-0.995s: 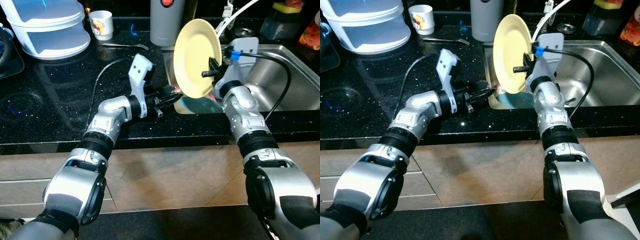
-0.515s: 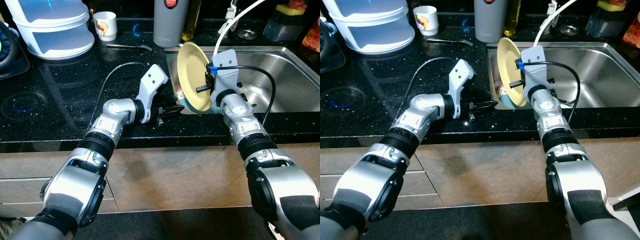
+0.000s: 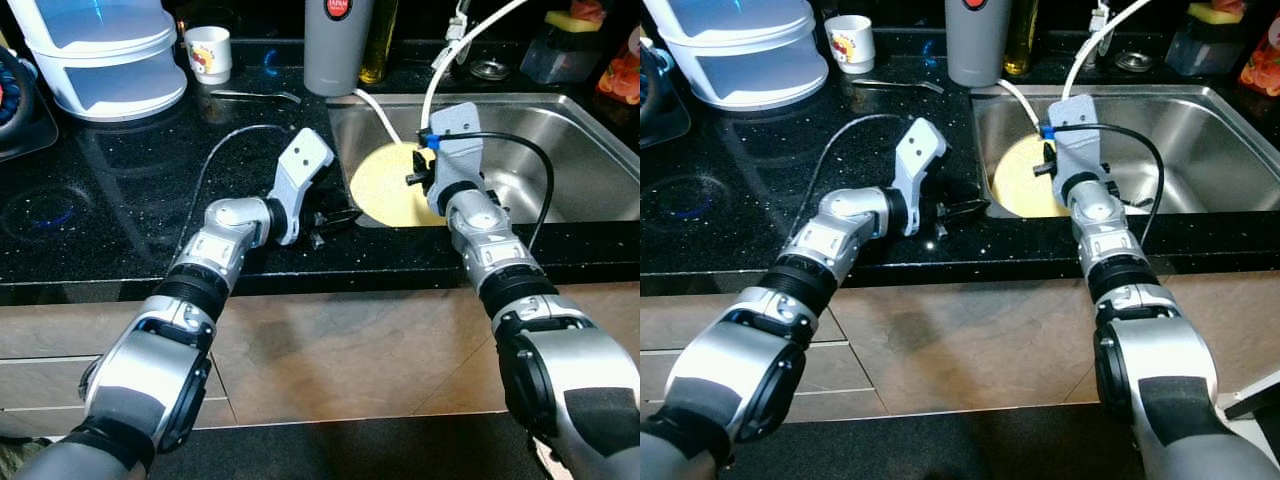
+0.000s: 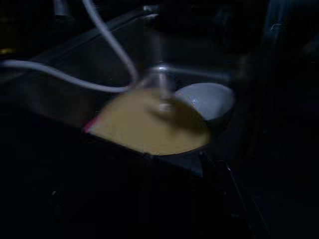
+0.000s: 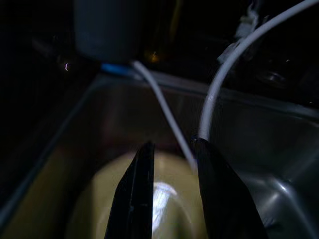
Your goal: Kitchen organization
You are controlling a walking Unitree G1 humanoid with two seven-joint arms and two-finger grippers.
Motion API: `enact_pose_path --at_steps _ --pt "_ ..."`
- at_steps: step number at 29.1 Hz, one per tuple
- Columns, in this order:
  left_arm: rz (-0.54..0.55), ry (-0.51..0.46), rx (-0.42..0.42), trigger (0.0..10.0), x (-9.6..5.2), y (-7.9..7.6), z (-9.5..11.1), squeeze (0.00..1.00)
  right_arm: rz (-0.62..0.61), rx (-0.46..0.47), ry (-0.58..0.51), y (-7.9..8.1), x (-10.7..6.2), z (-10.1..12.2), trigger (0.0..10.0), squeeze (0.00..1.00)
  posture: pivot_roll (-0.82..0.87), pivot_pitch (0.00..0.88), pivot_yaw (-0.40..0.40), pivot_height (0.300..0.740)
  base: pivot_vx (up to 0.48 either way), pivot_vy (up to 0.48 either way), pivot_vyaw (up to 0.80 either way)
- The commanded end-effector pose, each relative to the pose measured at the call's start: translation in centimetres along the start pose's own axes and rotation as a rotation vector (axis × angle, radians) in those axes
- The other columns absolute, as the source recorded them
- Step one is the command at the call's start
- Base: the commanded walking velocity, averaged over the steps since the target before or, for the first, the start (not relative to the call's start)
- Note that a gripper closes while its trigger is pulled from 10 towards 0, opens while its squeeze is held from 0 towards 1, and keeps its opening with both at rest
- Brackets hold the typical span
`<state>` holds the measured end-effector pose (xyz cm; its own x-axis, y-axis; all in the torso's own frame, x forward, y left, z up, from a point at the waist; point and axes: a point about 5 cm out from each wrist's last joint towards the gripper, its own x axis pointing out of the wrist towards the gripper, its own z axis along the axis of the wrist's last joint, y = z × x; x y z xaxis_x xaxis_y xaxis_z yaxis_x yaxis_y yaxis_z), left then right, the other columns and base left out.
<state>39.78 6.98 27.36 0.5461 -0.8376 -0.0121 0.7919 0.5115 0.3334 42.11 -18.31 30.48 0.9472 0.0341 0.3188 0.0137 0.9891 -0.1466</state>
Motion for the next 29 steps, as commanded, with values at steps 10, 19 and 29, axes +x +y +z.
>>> enact_pose_path --at_steps 10,19,29 --pt "0.233 -0.501 -0.372 10.0 -4.1 3.5 3.3 0.0 0.199 0.727 -0.158 0.1 0.2 2.9 10.0 0.0 0.01 0.204 0.018 0.74 0.0 0.0 0.0" --pt "-0.134 -0.437 -0.428 10.0 -7.1 -1.8 1.4 0.0 0.681 0.843 -0.105 4.5 -4.1 1.0 10.0 0.0 0.02 0.215 0.013 0.74 0.0 0.0 0.0" --pt "-0.423 -0.165 -0.5 10.0 -10.1 -7.1 -1.2 0.0 0.998 0.949 0.016 5.8 -8.6 -0.3 10.0 0.0 0.02 0.218 0.015 0.74 0.0 0.0 0.0"
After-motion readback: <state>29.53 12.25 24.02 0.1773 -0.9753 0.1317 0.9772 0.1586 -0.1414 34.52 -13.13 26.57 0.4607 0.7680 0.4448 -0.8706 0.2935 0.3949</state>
